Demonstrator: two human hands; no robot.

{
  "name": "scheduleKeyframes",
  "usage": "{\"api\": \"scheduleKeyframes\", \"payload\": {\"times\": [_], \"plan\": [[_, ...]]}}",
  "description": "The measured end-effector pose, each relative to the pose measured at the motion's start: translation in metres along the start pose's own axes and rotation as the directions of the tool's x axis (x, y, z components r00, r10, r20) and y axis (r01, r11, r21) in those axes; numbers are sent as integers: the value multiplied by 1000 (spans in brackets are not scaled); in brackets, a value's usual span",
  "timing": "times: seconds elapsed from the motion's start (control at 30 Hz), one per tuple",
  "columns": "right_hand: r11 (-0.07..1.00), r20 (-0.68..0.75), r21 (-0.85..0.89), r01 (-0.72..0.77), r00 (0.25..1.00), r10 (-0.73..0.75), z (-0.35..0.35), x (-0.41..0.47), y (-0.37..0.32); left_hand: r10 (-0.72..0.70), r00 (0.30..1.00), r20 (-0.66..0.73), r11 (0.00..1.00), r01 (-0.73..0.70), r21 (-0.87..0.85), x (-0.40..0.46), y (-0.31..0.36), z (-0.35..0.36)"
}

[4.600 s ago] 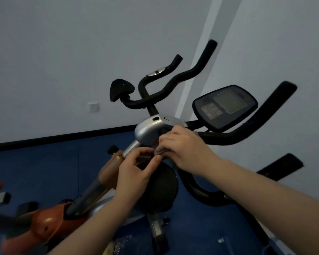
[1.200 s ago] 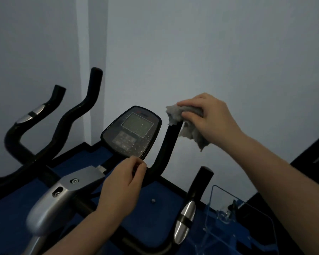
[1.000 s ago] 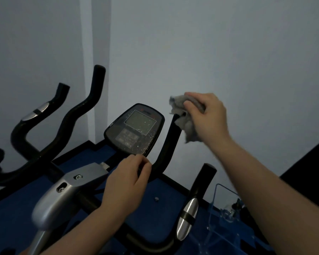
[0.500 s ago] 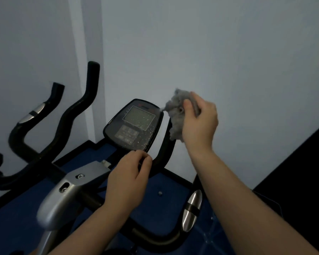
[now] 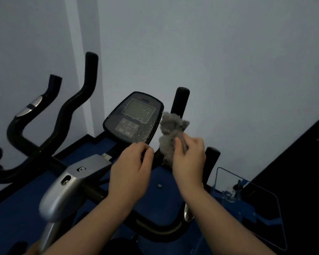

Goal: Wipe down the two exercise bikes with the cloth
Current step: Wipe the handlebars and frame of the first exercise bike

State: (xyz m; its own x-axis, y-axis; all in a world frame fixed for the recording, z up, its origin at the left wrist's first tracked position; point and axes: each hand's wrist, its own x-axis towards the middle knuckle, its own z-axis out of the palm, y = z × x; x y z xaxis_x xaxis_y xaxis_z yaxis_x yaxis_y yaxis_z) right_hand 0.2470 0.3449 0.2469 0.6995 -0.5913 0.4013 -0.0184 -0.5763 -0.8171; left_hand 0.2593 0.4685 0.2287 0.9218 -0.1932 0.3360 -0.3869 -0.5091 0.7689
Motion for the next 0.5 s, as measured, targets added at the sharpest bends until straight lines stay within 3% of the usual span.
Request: {"api": "scheduleKeyframes", "payload": {"times": [0.1,0.2,0.27,0.37,0.5], "plan": [[988,114,-110,111,989,-98,-22,-2,-2,-69,998,8,994,70,-89,2,0,-1],[920,-23,-160,359,930,-367,-34,26,-27,-186,981,60,940,195,-279,4,-2,-13],[844,29,-291,450,886,-462,-30,38,-31,-212,971,108,933,234,-275,-4,-6,-24],[784,176,-350,513,858,-483,-12,19,-14,-214,971,104,950,232,-210,-34,-18,-41],[873,111,-249,420,908,-405,-2,-27,-7,-203,977,64,960,212,-185,-75,-36,-54]]}}
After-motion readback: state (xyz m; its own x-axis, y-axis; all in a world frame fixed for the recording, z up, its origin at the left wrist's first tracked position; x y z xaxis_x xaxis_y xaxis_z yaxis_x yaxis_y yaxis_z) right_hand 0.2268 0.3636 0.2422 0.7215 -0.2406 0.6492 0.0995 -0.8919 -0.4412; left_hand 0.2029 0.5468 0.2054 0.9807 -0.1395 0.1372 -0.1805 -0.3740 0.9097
